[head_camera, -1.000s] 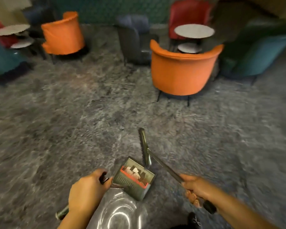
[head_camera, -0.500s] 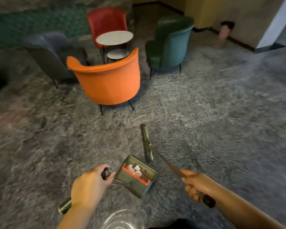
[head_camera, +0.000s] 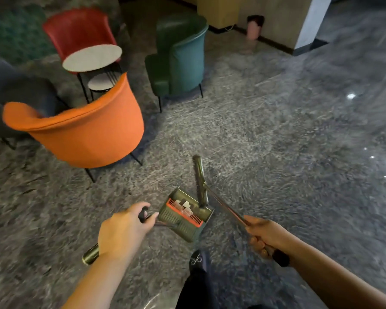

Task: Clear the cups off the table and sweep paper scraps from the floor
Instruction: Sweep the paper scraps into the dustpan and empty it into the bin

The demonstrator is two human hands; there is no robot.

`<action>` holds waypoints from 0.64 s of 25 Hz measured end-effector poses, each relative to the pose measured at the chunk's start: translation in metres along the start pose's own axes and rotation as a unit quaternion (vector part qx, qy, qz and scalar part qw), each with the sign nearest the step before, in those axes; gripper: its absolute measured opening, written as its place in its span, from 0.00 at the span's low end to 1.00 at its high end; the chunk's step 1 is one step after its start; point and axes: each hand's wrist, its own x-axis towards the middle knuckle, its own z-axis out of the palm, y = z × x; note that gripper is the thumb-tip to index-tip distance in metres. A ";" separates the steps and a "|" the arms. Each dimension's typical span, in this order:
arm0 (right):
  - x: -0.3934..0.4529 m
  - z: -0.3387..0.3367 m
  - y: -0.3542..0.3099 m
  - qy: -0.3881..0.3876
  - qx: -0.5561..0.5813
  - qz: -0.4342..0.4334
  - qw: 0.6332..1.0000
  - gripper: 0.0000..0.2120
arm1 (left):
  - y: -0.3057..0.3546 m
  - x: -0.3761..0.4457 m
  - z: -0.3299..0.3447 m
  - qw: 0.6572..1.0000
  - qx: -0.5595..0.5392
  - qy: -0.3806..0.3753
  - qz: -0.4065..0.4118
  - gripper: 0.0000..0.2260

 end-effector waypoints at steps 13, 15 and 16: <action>0.139 -0.128 -0.228 0.100 0.123 -0.037 0.987 0.12 | 0.151 0.355 0.045 0.989 -0.072 -0.045 0.121 0.13; 0.163 -0.161 -0.268 0.111 0.126 -0.040 0.985 0.11 | 0.186 0.408 0.054 0.987 -0.070 -0.051 0.132 0.13; 0.176 -0.179 -0.287 0.114 0.124 -0.042 0.985 0.10 | 0.203 0.433 0.060 0.987 -0.075 -0.052 0.134 0.13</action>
